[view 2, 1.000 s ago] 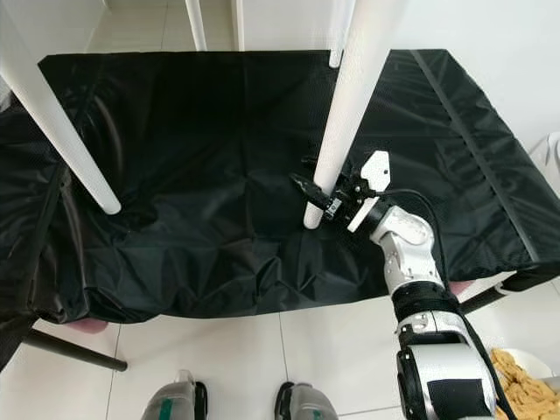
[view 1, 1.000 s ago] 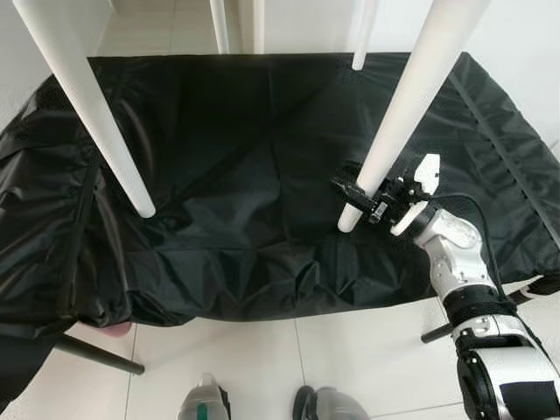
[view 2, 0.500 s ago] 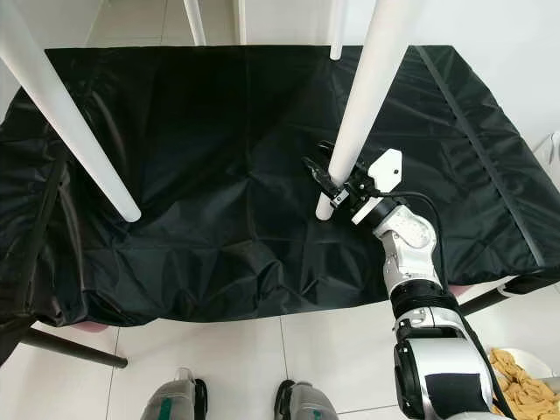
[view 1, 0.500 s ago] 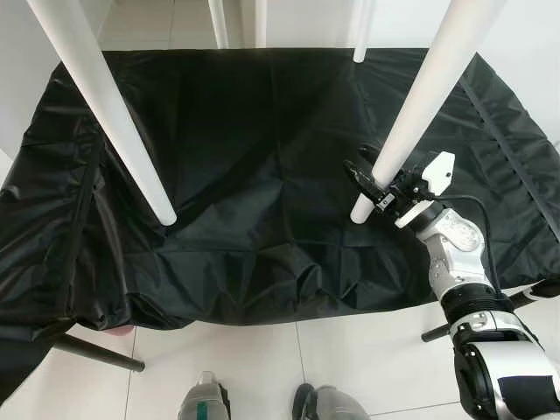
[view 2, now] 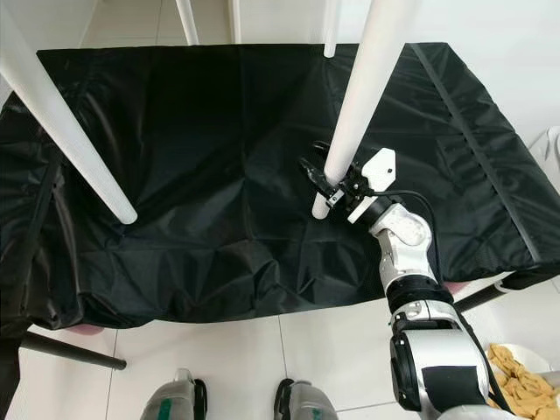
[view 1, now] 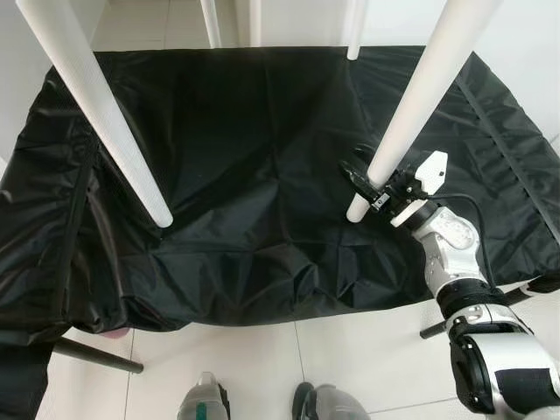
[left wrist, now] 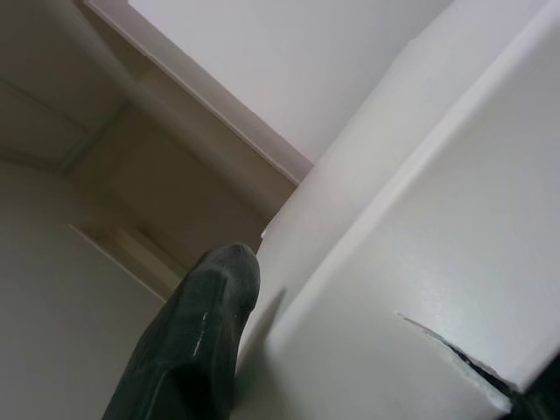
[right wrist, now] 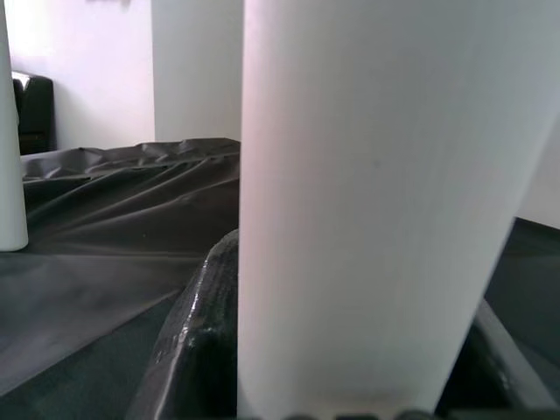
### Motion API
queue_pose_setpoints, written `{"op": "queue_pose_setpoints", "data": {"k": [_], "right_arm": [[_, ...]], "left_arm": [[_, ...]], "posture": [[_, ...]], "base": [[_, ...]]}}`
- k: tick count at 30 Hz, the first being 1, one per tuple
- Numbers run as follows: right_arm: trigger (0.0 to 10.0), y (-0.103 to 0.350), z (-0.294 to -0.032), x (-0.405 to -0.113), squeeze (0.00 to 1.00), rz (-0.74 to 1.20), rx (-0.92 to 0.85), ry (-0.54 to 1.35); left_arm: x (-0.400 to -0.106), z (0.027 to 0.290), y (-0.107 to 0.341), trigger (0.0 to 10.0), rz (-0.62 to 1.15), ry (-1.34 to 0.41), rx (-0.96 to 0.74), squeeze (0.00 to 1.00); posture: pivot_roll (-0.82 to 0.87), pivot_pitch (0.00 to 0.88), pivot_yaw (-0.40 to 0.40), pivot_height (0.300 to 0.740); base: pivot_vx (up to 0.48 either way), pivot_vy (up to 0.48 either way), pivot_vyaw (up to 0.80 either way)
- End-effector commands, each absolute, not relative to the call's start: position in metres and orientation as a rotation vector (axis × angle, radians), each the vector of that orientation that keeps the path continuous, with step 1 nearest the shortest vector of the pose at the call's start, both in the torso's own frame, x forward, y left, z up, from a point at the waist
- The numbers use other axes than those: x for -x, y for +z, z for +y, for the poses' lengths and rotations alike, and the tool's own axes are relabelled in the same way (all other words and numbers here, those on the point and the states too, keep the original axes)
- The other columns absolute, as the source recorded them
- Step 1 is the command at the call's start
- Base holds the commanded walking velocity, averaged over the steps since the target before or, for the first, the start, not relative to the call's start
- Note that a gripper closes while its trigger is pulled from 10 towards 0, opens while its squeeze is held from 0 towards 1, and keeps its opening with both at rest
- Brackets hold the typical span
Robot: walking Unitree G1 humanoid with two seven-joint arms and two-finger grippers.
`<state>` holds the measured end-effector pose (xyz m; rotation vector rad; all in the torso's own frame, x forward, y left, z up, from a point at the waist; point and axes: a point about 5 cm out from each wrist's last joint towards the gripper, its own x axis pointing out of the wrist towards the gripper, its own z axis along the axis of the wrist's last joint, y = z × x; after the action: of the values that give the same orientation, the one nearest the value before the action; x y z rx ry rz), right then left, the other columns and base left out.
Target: Building children table
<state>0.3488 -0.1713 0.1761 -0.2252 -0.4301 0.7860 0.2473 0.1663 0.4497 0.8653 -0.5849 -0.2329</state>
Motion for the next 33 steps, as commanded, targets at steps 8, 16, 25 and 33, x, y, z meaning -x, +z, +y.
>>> {"op": "queue_pose_setpoints", "data": {"k": [8, 16, 25, 33], "right_arm": [[10.0, 0.133, -0.153, -0.344, 0.0, -0.204, 0.235, 0.882], [10.0, 0.134, -0.151, -0.345, 0.0, -0.212, 0.231, 0.878], [10.0, 0.131, -0.15, -0.345, 0.0, -0.204, 0.225, 0.869], [10.0, 0.131, -0.15, -0.345, 0.0, -0.2, 0.225, 0.868]], "left_arm": [[-0.231, 0.132, 0.421, 10.0, -0.549, -0.68, -1.212, 0.0], [-0.267, 0.129, 0.402, 10.0, -0.527, -0.614, -1.403, 0.0], [-0.26, 0.128, 0.4, 10.0, -0.547, -0.67, -1.435, 1.0], [-0.255, 0.132, 0.406, 10.0, -0.584, -0.704, -1.419, 1.0]], "posture": [[0.28, 0.177, 0.013, 0.74], [0.28, 0.18, 0.022, 0.74], [0.29, 0.181, 0.03, 0.74], [0.29, 0.184, 0.031, 0.74]], "base": [[0.0, 0.0, 0.0], [0.0, 0.0, 0.0], [0.0, 0.0, 0.0], [0.0, 0.0, 0.0]]}}
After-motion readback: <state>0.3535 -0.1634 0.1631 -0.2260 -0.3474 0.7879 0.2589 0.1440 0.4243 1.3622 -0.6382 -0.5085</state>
